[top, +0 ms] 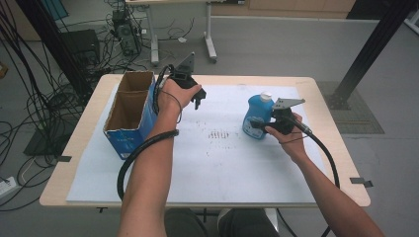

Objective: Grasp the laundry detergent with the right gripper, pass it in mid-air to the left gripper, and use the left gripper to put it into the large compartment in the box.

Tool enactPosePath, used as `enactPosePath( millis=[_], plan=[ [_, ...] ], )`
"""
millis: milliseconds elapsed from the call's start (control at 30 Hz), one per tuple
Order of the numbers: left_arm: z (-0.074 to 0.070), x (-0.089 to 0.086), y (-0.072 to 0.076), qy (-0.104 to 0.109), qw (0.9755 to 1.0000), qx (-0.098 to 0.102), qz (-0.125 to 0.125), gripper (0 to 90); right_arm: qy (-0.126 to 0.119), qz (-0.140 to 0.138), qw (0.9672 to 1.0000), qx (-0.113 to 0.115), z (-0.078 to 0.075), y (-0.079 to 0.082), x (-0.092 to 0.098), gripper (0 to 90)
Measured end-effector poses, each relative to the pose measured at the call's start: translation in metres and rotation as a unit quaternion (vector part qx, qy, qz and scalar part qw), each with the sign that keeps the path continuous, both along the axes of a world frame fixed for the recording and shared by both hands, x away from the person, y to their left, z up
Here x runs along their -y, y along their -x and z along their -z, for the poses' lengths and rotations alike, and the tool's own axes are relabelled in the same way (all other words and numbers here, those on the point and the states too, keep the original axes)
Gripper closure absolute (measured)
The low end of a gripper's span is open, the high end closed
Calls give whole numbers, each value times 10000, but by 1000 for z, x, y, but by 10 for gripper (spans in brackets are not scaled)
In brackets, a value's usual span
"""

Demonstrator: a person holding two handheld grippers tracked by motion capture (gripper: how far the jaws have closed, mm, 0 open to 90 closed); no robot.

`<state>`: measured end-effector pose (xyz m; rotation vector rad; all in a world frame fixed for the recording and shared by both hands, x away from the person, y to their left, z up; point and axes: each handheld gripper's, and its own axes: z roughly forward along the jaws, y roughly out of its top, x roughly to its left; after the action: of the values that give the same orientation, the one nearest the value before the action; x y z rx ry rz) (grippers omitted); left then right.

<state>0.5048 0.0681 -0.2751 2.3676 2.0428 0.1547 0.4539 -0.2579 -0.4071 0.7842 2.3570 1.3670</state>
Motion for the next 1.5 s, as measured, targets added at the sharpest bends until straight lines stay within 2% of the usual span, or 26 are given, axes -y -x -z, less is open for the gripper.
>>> enactPosePath(
  millis=[333, 933, 1500],
  plan=[
    [2, 1, 2, 10, 9999, -47, 110, 57, 4, -1, 10000, 7, 0, 0, 0, 411],
    [-3, 5, 5, 124, 9996, 23, 263, 57, 15, 11, 10000, -8, 0, 0, 0, 414],
    [-2, -3, 6, 147, 9994, 27, 300, 57, 23, 21, 10000, -1, 0, 1, -1, 436]
  ],
)
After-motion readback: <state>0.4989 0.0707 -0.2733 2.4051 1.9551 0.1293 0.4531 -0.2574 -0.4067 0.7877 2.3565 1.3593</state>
